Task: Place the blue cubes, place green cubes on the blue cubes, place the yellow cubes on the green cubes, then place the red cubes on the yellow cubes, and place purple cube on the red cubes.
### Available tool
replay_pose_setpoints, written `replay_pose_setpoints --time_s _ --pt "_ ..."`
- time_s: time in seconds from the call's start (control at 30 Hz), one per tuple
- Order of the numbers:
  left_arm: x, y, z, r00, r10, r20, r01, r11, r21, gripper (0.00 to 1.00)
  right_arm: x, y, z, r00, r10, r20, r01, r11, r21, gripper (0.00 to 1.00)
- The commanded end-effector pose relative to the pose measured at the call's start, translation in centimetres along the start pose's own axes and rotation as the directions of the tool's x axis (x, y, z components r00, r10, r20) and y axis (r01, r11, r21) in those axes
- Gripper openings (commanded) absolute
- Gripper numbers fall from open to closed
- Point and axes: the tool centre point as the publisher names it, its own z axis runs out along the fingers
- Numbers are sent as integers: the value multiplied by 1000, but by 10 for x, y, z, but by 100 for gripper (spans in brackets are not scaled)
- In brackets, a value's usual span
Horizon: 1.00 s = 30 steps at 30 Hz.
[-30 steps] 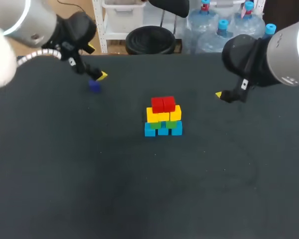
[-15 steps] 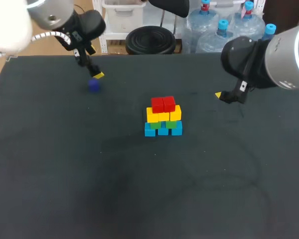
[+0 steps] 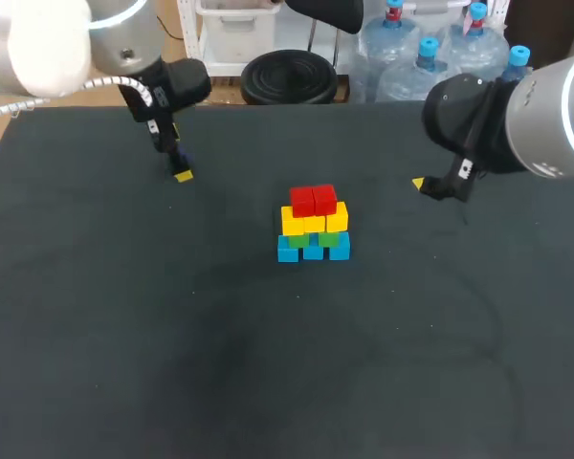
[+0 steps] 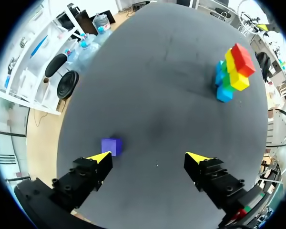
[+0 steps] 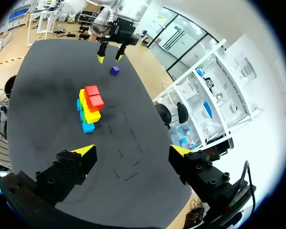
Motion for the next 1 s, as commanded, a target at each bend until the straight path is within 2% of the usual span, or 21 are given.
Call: replay_pose_setpoints --time_s 0.03,0.43,1.0 --pt "-4 10 13 1000 -4 -21 4 1000 18 100 2 3 0 1000 2 8 -2 1000 25 100" --pt "2 29 36 999 -9 -43 9 1000 13 100 2 3 0 1000 2 8 -2 1000 25 100" --pt "1 55 45 998 8 -59 -8 1000 6 100 2 3 0 1000 2 8 -2 1000 25 100"
